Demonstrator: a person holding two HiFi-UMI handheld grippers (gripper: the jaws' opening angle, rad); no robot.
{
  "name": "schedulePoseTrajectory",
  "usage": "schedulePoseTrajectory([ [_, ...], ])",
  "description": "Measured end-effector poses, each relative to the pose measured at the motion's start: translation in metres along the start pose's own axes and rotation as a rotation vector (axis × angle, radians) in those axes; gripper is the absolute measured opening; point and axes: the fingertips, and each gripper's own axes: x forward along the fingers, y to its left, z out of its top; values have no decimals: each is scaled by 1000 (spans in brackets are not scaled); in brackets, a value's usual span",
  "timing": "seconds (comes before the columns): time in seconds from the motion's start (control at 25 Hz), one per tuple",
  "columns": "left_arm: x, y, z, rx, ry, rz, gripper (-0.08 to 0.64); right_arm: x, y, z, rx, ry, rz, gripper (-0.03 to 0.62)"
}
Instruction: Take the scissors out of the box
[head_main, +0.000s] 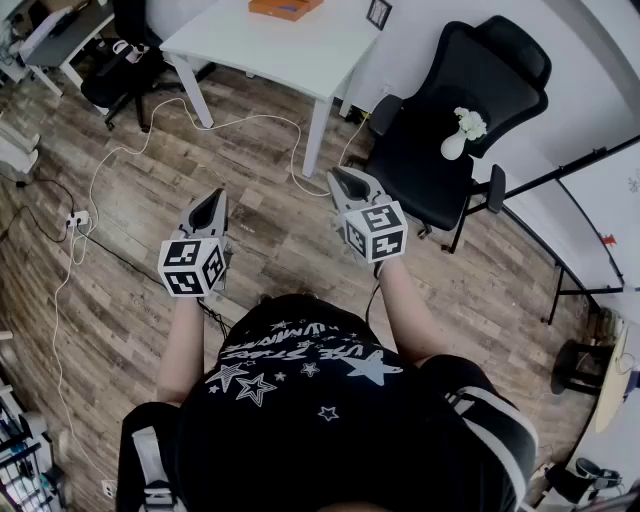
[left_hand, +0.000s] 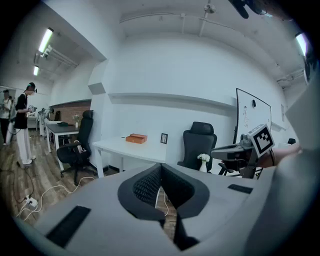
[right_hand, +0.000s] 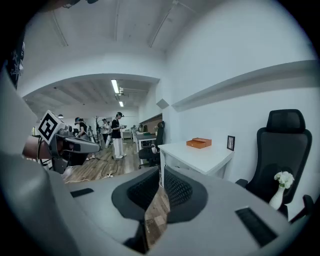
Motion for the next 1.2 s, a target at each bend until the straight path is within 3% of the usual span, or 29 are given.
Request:
schedulePoseTrajectory([
  [0.24,-13,16,-5,16,-4,-7,18,10,21,-2,-6,6,11,57],
  [0.44,-26,49,-7,-20,-6,16,18,30,52,6,-39,15,46,57],
  [0.68,-40,81,-20,-42,9,23,18,52,82,16,-6,-51,80,57],
  [0.92,-45,117,-34,-68,36,37,18,79,103,12,-28,-10,61,55],
  [1.2,-24,142,-36,-93,44,46,18,104,79,10,35,-37,-19,54],
])
